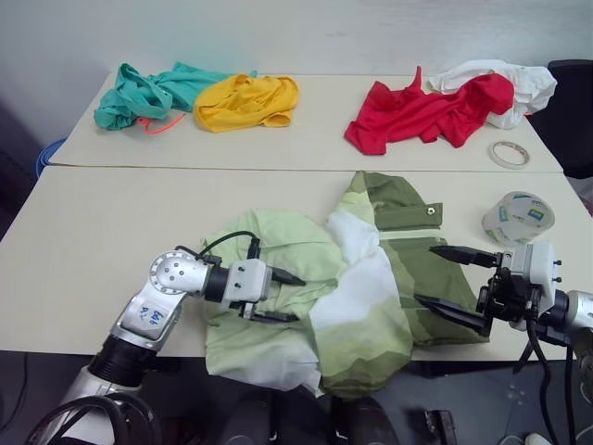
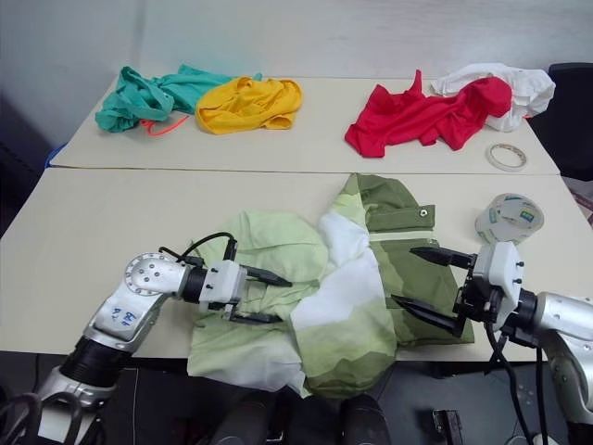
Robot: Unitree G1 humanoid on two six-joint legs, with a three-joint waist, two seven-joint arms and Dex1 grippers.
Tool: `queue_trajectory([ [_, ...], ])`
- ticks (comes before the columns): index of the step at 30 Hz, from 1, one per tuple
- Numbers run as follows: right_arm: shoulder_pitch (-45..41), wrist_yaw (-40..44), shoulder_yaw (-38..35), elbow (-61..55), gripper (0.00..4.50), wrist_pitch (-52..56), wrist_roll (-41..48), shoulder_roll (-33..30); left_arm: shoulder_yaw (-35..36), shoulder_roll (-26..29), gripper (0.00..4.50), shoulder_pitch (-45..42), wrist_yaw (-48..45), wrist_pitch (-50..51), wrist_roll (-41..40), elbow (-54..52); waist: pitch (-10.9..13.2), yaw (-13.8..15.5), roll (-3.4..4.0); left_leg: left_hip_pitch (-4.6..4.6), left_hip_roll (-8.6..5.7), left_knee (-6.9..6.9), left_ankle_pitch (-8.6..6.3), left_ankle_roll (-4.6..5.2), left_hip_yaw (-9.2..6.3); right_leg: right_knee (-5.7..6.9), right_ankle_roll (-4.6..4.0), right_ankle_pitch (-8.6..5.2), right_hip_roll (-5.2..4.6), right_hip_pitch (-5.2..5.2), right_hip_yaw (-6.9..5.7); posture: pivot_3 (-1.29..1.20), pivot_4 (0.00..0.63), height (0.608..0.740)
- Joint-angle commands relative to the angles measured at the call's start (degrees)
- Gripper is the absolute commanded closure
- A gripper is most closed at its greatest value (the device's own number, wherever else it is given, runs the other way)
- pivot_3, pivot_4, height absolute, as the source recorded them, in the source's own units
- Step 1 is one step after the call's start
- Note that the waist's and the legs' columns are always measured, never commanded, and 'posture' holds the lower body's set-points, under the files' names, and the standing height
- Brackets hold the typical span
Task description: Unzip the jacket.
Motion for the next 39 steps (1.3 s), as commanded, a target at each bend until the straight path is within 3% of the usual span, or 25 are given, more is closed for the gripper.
queue_trajectory([
  [1, 1.4, -0.4, -2.7, -1.6, 0.0, -1.9, 0.2, 0.7, 3.9, -1.7, 2.83, -0.7, 2.9, 7.7, -6.3, -1.3, 0.0, -0.2, 0.0, 0.0, 0.01, 0.0, 0.0, 0.0, -0.02, 0.0, 0.0, 0.0, -0.02, 0.0, 0.01, 0.0, 0.15, 0.74],
  [6, 2.8, -0.1, -3.2, -0.4, 0.0, -3.1, 0.3, 0.9, 12.5, -5.1, 4.43, -0.9, 9.3, 22.8, -19.0, -1.4, 0.0, -0.4, 0.0, 0.0, 0.03, 0.02, 0.02, -0.03, -0.07, 0.03, 0.0, 0.0, -0.01, 0.01, 0.0, 0.0, 0.15, 0.74],
  [10, 3.2, 0.3, -3.0, 0.6, 0.0, -4.0, 0.1, 0.9, 21.2, -8.6, 4.47, -2.8, 18.6, 29.0, -25.3, 1.1, 0.0, -0.4, 0.0, 0.0, 0.03, 0.06, 0.03, -0.03, -0.12, 0.05, 0.0, 0.0, 0.0, 0.03, 0.02, 0.0, 0.15, 0.74],
  [14, 3.0, 0.6, -2.5, 1.8, 0.0, -4.9, -0.2, 1.1, 32.0, -13.2, 4.47, -7.1, 35.3, 32.6, -29.6, 5.0, 0.0, -0.3, -0.03, -0.07, 0.0, 0.24, 0.03, -0.03, -0.21, 0.07, 0.01, 0.01, 0.01, 0.07, 0.02, 0.0, 0.15, 0.74],
  [20, 2.5, 0.5, -1.2, 2.3, 0.0, -5.3, -0.3, 1.9, 46.3, -15.5, 4.47, -12.6, 60.8, 28.2, -27.9, 12.2, 0.0, -0.5, -0.08, -0.07, 0.01, 0.25, 0.02, -0.05, -0.21, 0.09, 0.02, 0.01, 0.05, 0.07, 0.0, 0.0, 0.15, 0.74],
  [25, 1.9, -0.4, 0.3, 1.9, 0.0, -4.6, -0.6, 2.8, 44.9, -11.6, 4.47, -11.6, 63.7, 27.3, -23.0, 14.0, 0.0, -0.4, -0.23, -0.05, 0.05, 0.21, -0.01, -0.12, -0.12, 0.1, 0.02, 0.01, 0.14, 0.01, -0.13, 0.0, 0.15, 0.74],
  [28, 1.9, 0.3, 1.8, -0.2, 0.0, -0.3, 2.3, 2.3, 39.2, -5.3, 4.47, -8.3, 55.8, 30.0, -20.0, 13.1, 0.0, -0.4, -0.27, -0.05, 0.01, 0.25, -0.01, -0.12, -0.08, 0.1, 0.02, 0.01, 0.18, 0.01, -0.12, 0.0, 0.15, 0.74],
  [32, 1.2, 1.3, 3.2, -1.7, 0.0, 0.1, 2.2, 2.4, 29.3, 6.5, 3.55, -4.2, 43.1, 32.0, -14.7, 12.0, 0.0, -0.3, -0.27, -0.05, -0.02, 0.22, -0.01, -0.12, -0.09, 0.12, 0.01, 0.01, 0.17, -0.01, -0.09, 0.0, 0.15, 0.74],
  [36, -0.6, 0.2, 3.2, -1.9, 0.0, -0.4, 2.3, 3.5, 25.6, 19.4, 2.33, 1.5, 32.8, 30.5, -9.4, 11.9, 0.0, -0.7, -0.31, -0.02, 0.02, 0.09, -0.04, -0.17, -0.07, 0.06, 0.0, 0.0, 0.02, -0.08, 0.05, 0.0, 0.15, 0.74],
  [39, -1.1, -0.2, 3.4, -1.9, 0.0, -0.7, 2.2, 4.0, 26.8, 23.9, 1.41, 4.0, 27.0, 25.0, -8.1, 13.2, 0.0, -0.7, -0.31, 0.01, 0.09, -0.17, -0.05, -0.25, -0.01, -0.04, -0.07, -0.04, -0.02, -0.16, 0.09, 0.0, 0.15, 0.74],
])
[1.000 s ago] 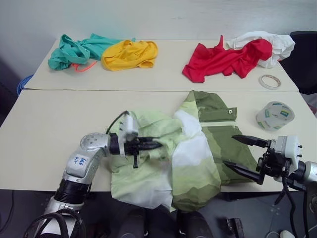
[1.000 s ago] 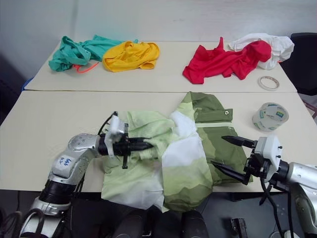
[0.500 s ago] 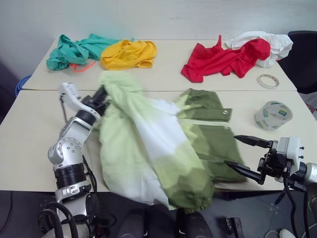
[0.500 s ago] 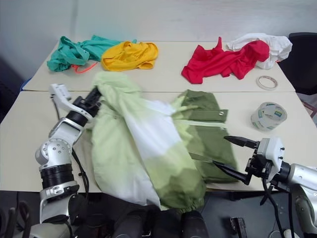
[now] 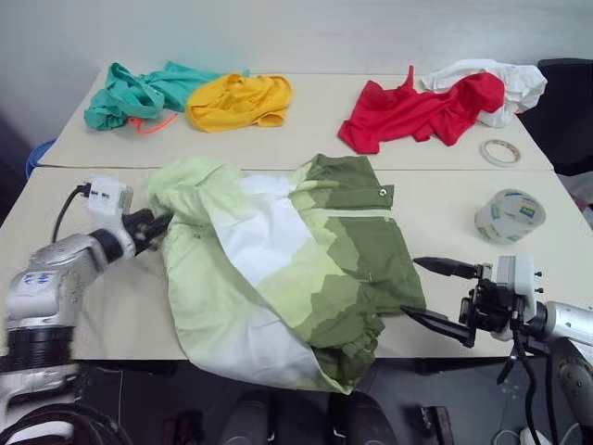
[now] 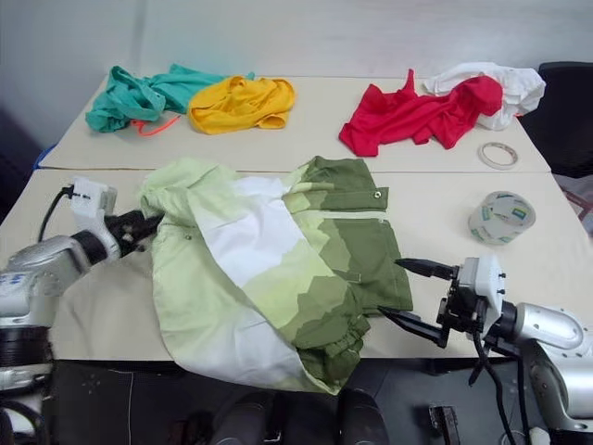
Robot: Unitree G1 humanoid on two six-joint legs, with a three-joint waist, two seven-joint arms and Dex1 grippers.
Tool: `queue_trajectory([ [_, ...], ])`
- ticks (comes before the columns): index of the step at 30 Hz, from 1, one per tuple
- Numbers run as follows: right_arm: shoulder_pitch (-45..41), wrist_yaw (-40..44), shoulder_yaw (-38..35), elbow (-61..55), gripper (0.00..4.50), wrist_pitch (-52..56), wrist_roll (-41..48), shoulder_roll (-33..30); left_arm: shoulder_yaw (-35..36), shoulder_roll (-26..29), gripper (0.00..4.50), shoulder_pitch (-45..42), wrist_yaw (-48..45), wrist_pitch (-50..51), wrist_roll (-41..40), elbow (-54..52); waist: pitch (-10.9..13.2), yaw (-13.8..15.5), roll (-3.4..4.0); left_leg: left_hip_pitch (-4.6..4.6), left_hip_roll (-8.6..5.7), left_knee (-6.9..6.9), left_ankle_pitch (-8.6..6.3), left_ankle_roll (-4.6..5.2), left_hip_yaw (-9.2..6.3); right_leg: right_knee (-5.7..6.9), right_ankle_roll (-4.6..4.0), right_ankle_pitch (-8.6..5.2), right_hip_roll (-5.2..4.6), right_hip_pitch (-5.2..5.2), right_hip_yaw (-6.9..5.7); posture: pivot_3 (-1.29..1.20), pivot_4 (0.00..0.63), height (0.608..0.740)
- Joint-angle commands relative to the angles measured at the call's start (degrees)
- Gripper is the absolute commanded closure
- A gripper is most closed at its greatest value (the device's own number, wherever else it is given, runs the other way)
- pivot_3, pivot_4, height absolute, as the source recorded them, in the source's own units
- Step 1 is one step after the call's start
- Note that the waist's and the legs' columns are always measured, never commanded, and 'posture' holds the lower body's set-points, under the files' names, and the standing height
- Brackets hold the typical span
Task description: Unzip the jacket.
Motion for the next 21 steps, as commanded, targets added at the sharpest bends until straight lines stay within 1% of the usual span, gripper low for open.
queue_trajectory([
  [1, -0.9, -0.6, -0.8, -1.4, 0.0, -1.0, 0.6, 0.8, 2.3, 4.9, 1.13, 2.9, -9.9, -9.6, 1.8, -0.4, 0.0, 0.0, 0.0, 0.0, 0.01, -0.01, 0.0, -0.01, 0.0, -0.01, -0.02, -0.01, -0.01, -0.02, 0.01, 0.0, 0.15, 0.74],
  [2, -1.0, -0.6, -0.7, -1.1, 0.0, -1.2, 0.4, 0.9, 2.9, 6.2, 0.72, 4.6, -14.9, -14.8, 1.9, -0.1, 0.0, 0.0, 0.0, -0.01, 0.03, -0.03, -0.01, -0.02, 0.0, -0.03, -0.05, -0.03, -0.03, -0.03, 0.0, 0.0, 0.15, 0.74],
  [4, -1.3, -0.6, -0.2, -0.4, 0.0, -1.5, -0.1, 1.2, 3.9, 7.5, 0.12, 7.3, -23.8, -24.5, 1.5, 0.9, 0.0, 0.0, 0.01, -0.01, 0.03, -0.05, -0.01, -0.02, 0.01, -0.05, -0.06, -0.03, -0.05, -0.03, 0.01, 0.0, 0.15, 0.74],
  [6, -1.7, -0.5, 0.1, 0.1, 0.0, -1.7, -0.4, 1.4, 4.7, 7.5, 0.12, 7.9, -29.8, -31.9, 0.7, 2.3, 0.0, 0.2, 0.02, -0.02, 0.03, -0.06, -0.03, -0.02, 0.03, -0.1, -0.08, -0.04, -0.13, -0.04, 0.02, 0.0, 0.15, 0.74],
  [8, -2.1, -0.4, 0.2, 0.5, 0.0, -1.7, -0.6, 1.6, 4.1, 7.0, 0.12, 6.1, -32.4, -36.3, 1.1, 4.0, 0.0, 0.2, 0.02, -0.03, 0.01, -0.04, -0.04, -0.01, -0.01, -0.28, -0.09, -0.05, -0.22, -0.04, 0.1, 0.0, 0.15, 0.74],
  [11, -3.0, -0.4, 0.8, 1.1, 0.0, -1.8, -1.0, 1.9, -0.2, 3.8, 0.12, -2.9, -30.7, -40.2, 5.0, 8.5, 0.0, 0.7, 0.02, -0.02, 0.0, -0.04, -0.04, -0.01, -0.11, -0.22, -0.14, -0.01, -0.26, 0.0, 0.1, 0.0, 0.15, 0.74],
  [13, -3.5, -0.4, 1.3, 1.5, 0.0, -1.8, -1.3, 2.1, -4.2, 0.6, 0.12, -10.0, -29.4, -44.3, 9.5, 12.7, 0.0, 0.9, 0.03, -0.05, -0.03, 0.0, 0.02, 0.04, -0.11, -0.14, -0.16, 0.04, -0.22, -0.02, 0.0, 0.0, 0.15, 0.74],
  [14, -3.7, -0.4, 1.5, 1.5, 0.0, -1.7, -1.4, 2.1, -5.4, -0.4, 0.12, -12.3, -29.0, -46.0, 11.2, 14.7, 0.0, 0.8, 0.02, -0.03, -0.09, 0.0, 0.04, 0.08, -0.07, 0.11, -0.12, 0.06, -0.09, 0.01, -0.12, 0.0, 0.15, 0.74],
  [16, -3.8, -0.5, 1.7, 1.4, 0.0, -1.5, -1.4, 2.0, -9.0, -2.5, 0.12, -18.5, -28.5, -51.4, 16.0, 21.3, 0.0, 0.7, 0.01, -0.03, -0.11, 0.01, 0.06, 0.12, 0.1, 0.24, -0.07, 0.08, 0.05, -0.07, -0.23, 0.0, 0.15, 0.74],
  [18, -3.9, -0.6, 1.7, 1.4, 0.0, -1.6, -1.4, 1.8, -11.9, -4.0, 0.12, -22.7, -30.2, -56.1, 18.8, 26.6, 0.0, 0.6, 0.0, -0.09, -0.15, 0.03, 0.1, 0.19, 0.27, 0.28, -0.07, 0.08, 0.11, -0.2, -0.36, 0.0, 0.15, 0.74],
  [21, -4.2, -0.8, 1.6, 1.4, 0.0, -1.5, -1.5, 1.6, -14.6, -6.2, 0.12, -28.0, -33.2, -60.8, 20.5, 34.9, 0.0, 0.0, -0.04, -0.12, -0.17, 0.06, 0.05, 0.31, 0.62, 0.33, -0.03, 0.1, 0.0, -0.36, -0.58, 0.0, 0.15, 0.74],
])
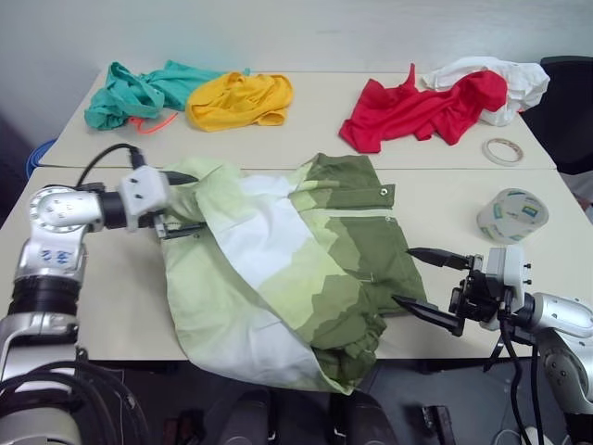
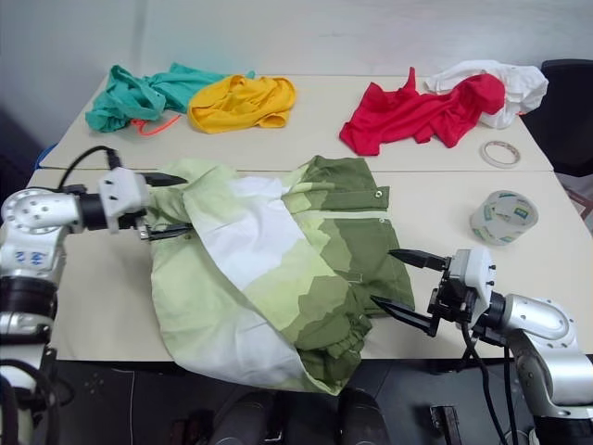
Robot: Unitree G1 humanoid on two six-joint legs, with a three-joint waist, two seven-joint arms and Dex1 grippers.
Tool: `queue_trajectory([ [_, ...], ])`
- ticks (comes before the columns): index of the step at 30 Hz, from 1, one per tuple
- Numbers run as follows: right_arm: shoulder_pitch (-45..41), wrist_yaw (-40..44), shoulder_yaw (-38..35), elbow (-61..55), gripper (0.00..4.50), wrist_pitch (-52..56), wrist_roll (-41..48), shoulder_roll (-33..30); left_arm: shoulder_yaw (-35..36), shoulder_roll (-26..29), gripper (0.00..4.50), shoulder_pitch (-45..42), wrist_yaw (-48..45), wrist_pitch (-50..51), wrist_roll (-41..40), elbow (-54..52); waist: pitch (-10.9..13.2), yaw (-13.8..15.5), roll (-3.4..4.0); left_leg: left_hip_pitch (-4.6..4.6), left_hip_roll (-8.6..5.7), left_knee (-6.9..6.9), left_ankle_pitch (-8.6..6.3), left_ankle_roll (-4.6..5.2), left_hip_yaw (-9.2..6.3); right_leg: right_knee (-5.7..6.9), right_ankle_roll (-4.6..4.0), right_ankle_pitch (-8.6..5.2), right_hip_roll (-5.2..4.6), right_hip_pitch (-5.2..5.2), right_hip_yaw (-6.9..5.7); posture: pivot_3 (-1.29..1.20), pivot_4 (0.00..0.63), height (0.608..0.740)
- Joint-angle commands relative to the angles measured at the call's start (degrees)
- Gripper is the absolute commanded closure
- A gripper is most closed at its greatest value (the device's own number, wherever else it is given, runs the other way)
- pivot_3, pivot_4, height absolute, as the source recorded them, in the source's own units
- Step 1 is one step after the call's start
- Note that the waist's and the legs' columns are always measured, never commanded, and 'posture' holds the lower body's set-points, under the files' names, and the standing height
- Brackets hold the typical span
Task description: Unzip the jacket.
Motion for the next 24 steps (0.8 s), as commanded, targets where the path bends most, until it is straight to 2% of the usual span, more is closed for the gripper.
queue_trajectory([
  [1, -0.5, -0.4, -0.9, -1.0, 0.0, -0.3, 0.3, -0.2, -2.0, -1.4, 0.12, -5.3, -2.6, -5.9, 2.5, 8.5, 0.0, -0.1, -0.04, -0.01, 0.0, 0.01, -0.01, 0.02, 0.09, 0.03, 0.01, 0.0, -0.02, -0.06, -0.02, 0.0, 0.15, 0.74],
  [4, -0.6, -0.9, -0.9, -1.1, 0.0, -0.5, 0.0, 0.0, -2.5, -4.4, 0.74, -9.7, -2.5, -8.4, 3.3, 15.0, 0.0, 0.0, -0.06, -0.08, 0.02, 0.08, 0.01, 0.04, 0.19, 0.14, 0.03, 0.02, -0.03, -0.21, 0.0, 0.0, 0.15, 0.74],
  [6, -0.2, -1.2, -0.8, -1.4, 0.0, -0.6, -0.1, 0.1, -0.8, -7.4, 1.38, -12.3, -5.2, -5.0, -0.1, 17.3, 0.0, 0.0, -0.08, -0.12, 0.03, 0.16, 0.01, 0.05, 0.19, 0.19, 0.04, 0.02, -0.03, -0.24, 0.01, 0.0, 0.15, 0.74],
  [10, 0.6, -1.8, -0.9, -2.0, 0.0, -0.8, -0.4, 0.4, 6.5, -13.0, 2.7, -18.4, -8.4, 14.1, -10.3, 19.7, 0.0, 0.3, -0.13, -0.46, 0.06, 0.64, -0.04, 0.16, 0.05, 0.32, 0.08, 0.05, -0.02, -0.34, -0.08, 0.0, 0.15, 0.74],
  [15, 0.3, -2.4, -0.9, -1.8, 0.0, -1.1, -0.8, 0.6, 17.7, -16.0, 4.3, -27.6, 8.2, 31.4, -17.9, 28.0, 0.1, 0.1, -0.23, -0.85, 0.04, 0.98, -0.06, 0.22, -0.16, 0.36, 0.26, 0.14, -0.02, -0.51, -0.14, 0.0, 0.15, 0.74],
  [16, 0.2, -2.5, -0.7, -1.8, 0.0, -1.1, -0.9, 0.7, 20.0, -16.5, 4.49, -28.9, 15.6, 31.3, -18.5, 30.2, 0.1, 0.1, -0.23, -0.85, 0.04, 0.98, -0.06, 0.22, -0.19, 0.36, 0.26, 0.14, -0.02, -0.51, -0.16, 0.0, 0.15, 0.74],
  [19, 0.0, -3.3, -0.1, -2.3, 0.0, -1.1, -1.3, 1.3, 27.8, -17.4, 4.49, -30.9, 42.5, 28.7, -21.0, 35.5, 0.1, 0.0, -0.24, -0.84, 0.04, 0.96, -0.06, 0.22, -0.25, 0.36, 0.26, 0.14, -0.07, -0.5, -0.16, 0.0, 0.15, 0.74],
  [22, 0.2, -4.1, 0.7, -3.0, 0.0, -1.2, -1.8, 2.0, 31.0, -18.3, 4.49, -29.9, 52.3, 28.1, -21.4, 37.1, 0.1, 0.0, -0.24, -0.83, 0.04, 0.95, -0.06, 0.2, -0.28, 0.37, 0.27, 0.15, -0.08, -0.51, -0.16, 0.0, 0.15, 0.74],
  [24, 0.3, -4.8, 1.3, -3.7, 0.0, -1.2, -2.2, 2.7, 28.8, -19.0, 4.49, -28.4, 53.7, 27.5, -18.0, 37.2, 0.1, 0.0, -0.25, -0.85, 0.03, 0.94, -0.05, 0.19, -0.28, 0.37, 0.27, 0.15, -0.07, -0.52, -0.18, 0.0, 0.15, 0.74],
])
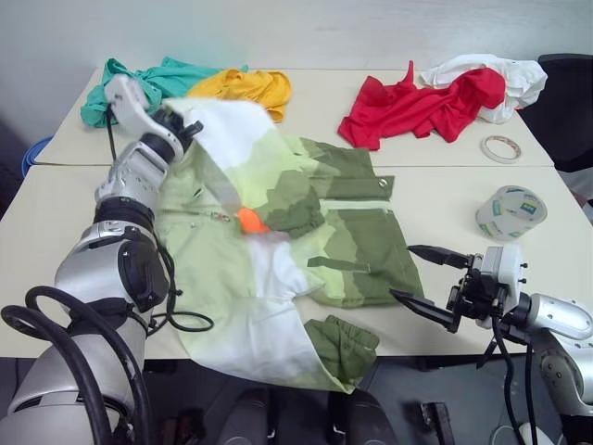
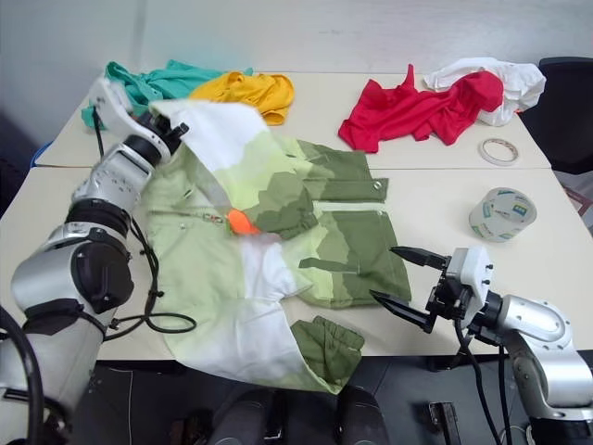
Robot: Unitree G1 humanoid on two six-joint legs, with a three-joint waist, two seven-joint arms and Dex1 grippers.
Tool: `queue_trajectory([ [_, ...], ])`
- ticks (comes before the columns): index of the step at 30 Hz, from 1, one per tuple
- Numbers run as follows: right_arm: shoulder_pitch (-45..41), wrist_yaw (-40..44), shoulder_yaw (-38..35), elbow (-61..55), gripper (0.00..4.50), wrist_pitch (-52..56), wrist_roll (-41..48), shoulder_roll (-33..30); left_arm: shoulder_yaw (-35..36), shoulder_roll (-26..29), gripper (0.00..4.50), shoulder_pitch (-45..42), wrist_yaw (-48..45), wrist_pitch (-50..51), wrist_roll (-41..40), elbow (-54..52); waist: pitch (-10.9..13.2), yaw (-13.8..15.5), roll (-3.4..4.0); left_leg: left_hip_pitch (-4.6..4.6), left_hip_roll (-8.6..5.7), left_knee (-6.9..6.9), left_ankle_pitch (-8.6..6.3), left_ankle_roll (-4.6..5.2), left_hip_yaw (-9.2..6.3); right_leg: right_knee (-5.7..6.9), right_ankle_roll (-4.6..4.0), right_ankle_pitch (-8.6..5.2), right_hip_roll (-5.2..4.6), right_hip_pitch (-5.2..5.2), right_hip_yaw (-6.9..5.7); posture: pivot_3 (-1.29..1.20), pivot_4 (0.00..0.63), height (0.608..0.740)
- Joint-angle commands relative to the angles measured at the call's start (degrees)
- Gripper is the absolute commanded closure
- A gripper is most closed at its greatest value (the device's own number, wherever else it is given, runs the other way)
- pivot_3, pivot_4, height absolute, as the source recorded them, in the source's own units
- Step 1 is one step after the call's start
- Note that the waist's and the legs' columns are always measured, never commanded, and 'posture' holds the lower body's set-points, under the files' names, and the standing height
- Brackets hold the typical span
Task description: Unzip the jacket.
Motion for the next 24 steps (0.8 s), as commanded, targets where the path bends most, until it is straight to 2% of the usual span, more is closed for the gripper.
queue_trajectory([
  [1, 0.0, -1.2, 0.9, -3.5, 0.0, -1.0, -0.1, 1.1, -1.8, -0.3, 4.49, 0.8, 3.8, -1.3, 3.6, -0.5, 0.0, 0.1, -0.01, 0.0, -0.02, 0.0, 0.0, 0.0, 0.0, 0.0, 0.0, 0.0, 0.0, 0.0, -0.01, 0.0, 0.15, 0.74],
  [4, 0.1, -1.8, 1.3, -4.7, 0.0, 0.4, 1.2, 1.6, -5.1, -0.2, 4.49, 2.0, -0.6, 0.1, 7.1, -0.9, 0.0, 0.4, -0.02, -0.02, -0.11, 0.02, 0.0, 0.0, 0.0, 0.0, 0.0, 0.0, -0.01, 0.02, 0.0, 0.0, 0.15, 0.74],
  [7, 0.5, -1.0, 1.8, -5.8, 0.0, 1.6, 2.3, 1.0, -6.8, 1.3, 3.82, 2.4, -4.9, 2.3, 8.7, -1.6, 0.0, 0.3, -0.04, -0.03, -0.17, 0.02, 0.01, 0.01, 0.0, -0.03, 0.03, 0.02, -0.02, 0.03, 0.04, 0.0, 0.15, 0.74],
  [10, 0.7, 0.5, 2.9, -6.8, 0.0, 3.9, 2.6, -0.6, -12.1, 4.5, 2.9, 3.5, -11.8, 0.6, 13.8, -3.4, 0.0, 0.0, -0.04, -0.03, -0.14, 0.0, 0.01, 0.01, 0.01, -0.03, 0.03, 0.02, 0.02, 0.01, 0.04, 0.0, 0.15, 0.74],
  [14, -2.0, 0.7, 2.3, -3.7, 0.0, 1.2, 0.0, -1.1, -19.5, 10.8, 1.62, 6.4, -29.1, -7.7, 19.4, -8.7, 0.0, -0.4, -0.04, -0.02, -0.02, -0.02, -0.01, -0.05, 0.15, -0.02, 0.03, 0.02, 0.12, -0.07, 0.07, 0.0, 0.15, 0.74],
  [16, -3.7, 1.5, 2.1, -1.1, 0.0, -0.3, -1.8, -2.1, -21.2, 14.5, 1.62, 7.8, -34.0, -10.0, 20.8, -10.9, 0.0, -0.4, -0.04, -0.02, 0.0, -0.03, -0.01, -0.06, 0.19, -0.03, 0.03, 0.01, 0.14, -0.08, 0.08, 0.0, 0.15, 0.74],
  [17, -4.6, 2.3, 2.3, 0.5, 0.0, -0.9, -2.8, -3.0, -22.0, 16.6, 1.26, 8.7, -35.8, -11.0, 21.7, -11.9, 0.0, -0.4, -0.04, -0.01, -0.01, -0.02, -0.01, -0.06, 0.21, -0.03, 0.03, 0.01, 0.14, -0.08, 0.1, 0.0, 0.15, 0.74],
  [19, -6.1, 4.0, 3.2, 3.2, 0.0, -1.6, -4.9, -5.1, -24.1, 20.6, 1.0, 11.1, -39.3, -14.0, 24.0, -14.0, 0.0, -0.4, -0.04, -0.01, -0.01, -0.02, -0.01, -0.05, 0.21, -0.03, 0.03, 0.01, 0.12, -0.09, 0.12, 0.0, 0.15, 0.74],
  [22, -8.7, 5.9, 5.8, 8.0, 0.0, -1.9, -9.0, -8.3, -25.2, 25.4, 0.07, 17.4, -44.4, -23.5, 24.7, -18.5, 0.0, -0.5, -0.04, -0.01, -0.01, -0.03, -0.02, -0.04, 0.24, -0.03, 0.02, 0.01, 0.1, -0.12, 0.17, 0.0, 0.15, 0.74],
  [24, -10.2, 7.2, 7.1, 10.7, 0.0, -3.3, -11.0, -9.3, -24.3, 26.6, 0.03, 20.9, -48.7, -27.2, 22.6, -21.3, 0.0, -0.3, -0.04, 0.0, 0.0, -0.03, -0.02, -0.03, 0.24, -0.02, 0.02, 0.01, 0.06, -0.11, 0.17, 0.0, 0.15, 0.74],
])
